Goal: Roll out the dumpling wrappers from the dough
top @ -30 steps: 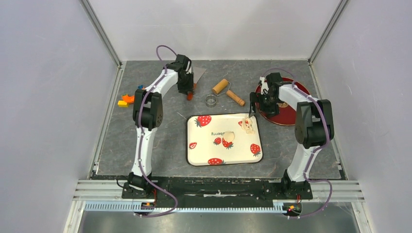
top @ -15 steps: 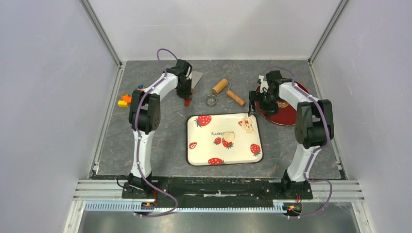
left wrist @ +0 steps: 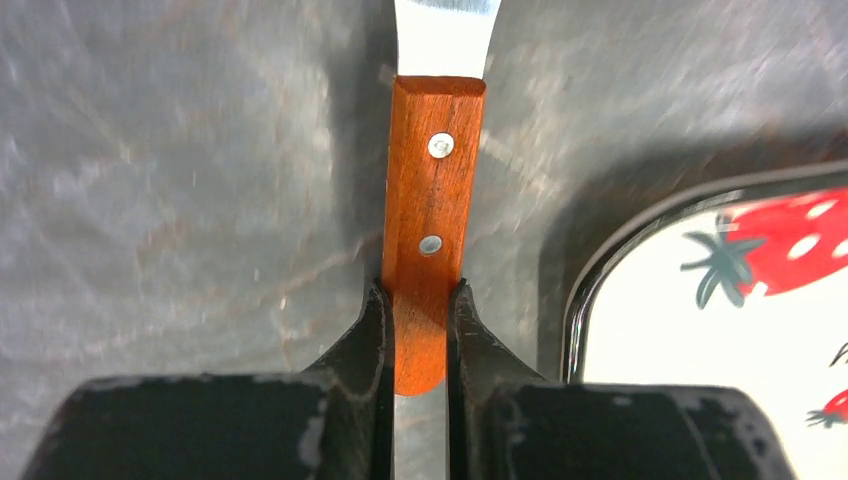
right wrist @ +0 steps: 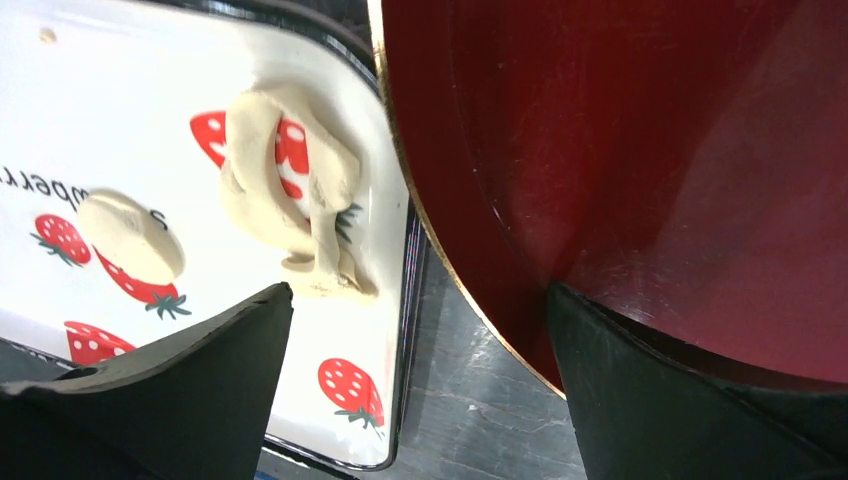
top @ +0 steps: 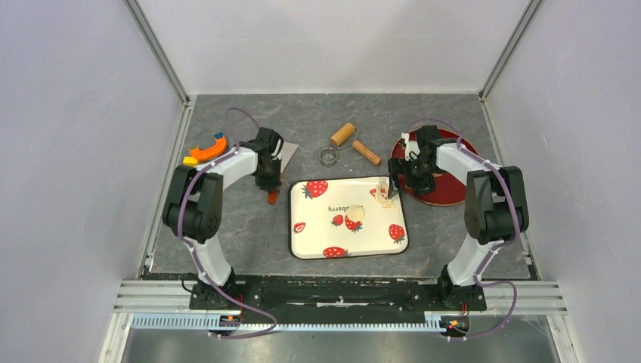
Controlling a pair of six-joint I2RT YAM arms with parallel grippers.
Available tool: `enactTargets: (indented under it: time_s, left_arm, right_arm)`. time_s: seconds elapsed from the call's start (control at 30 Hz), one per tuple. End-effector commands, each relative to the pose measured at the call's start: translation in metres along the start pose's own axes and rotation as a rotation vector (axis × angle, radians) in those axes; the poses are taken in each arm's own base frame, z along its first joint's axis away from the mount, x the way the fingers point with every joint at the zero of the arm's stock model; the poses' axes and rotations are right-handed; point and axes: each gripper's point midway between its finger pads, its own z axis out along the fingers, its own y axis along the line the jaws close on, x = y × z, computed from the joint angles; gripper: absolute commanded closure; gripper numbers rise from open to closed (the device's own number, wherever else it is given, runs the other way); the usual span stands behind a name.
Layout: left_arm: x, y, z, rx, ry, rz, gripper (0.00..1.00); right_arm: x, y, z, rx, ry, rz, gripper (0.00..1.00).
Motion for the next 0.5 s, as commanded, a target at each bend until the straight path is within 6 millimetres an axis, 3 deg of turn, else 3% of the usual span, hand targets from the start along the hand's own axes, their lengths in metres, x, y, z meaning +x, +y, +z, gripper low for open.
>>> enactTargets:
  time_s: [0.0, 0.13, 0.2, 0.3, 0.47]
  left_arm:
    - [0.047, 0.023, -0.012, -0.082, 0.05, -0.044, 0.98]
    - [0.073, 0.033, -0.024, -0.109, 0.047, -0.068, 0.95]
    - [0.08, 0.035, -0.029, -0.115, 0.044, -0.07, 0.74]
    - [0.079, 0.036, -0.036, -0.116, 0.014, -0.072, 0.52]
    - [0.065, 0.037, -0.037, -0.126, -0.018, -0.054, 0.44]
  right_arm:
    - [0.018, 0.029, -0.006, -0.082, 0.01, -0.042, 0.02]
    - [0.032, 0.045, -0.008, -0.112, 0.008, -0.062, 0.02]
    - [0.035, 0.049, -0.011, -0.113, -0.007, -0.066, 0.02]
    - [0.038, 0.05, -0.016, -0.108, -0.042, -0.057, 0.02]
    - [0.04, 0.051, -0.026, -0.098, -0.088, -0.053, 0.02]
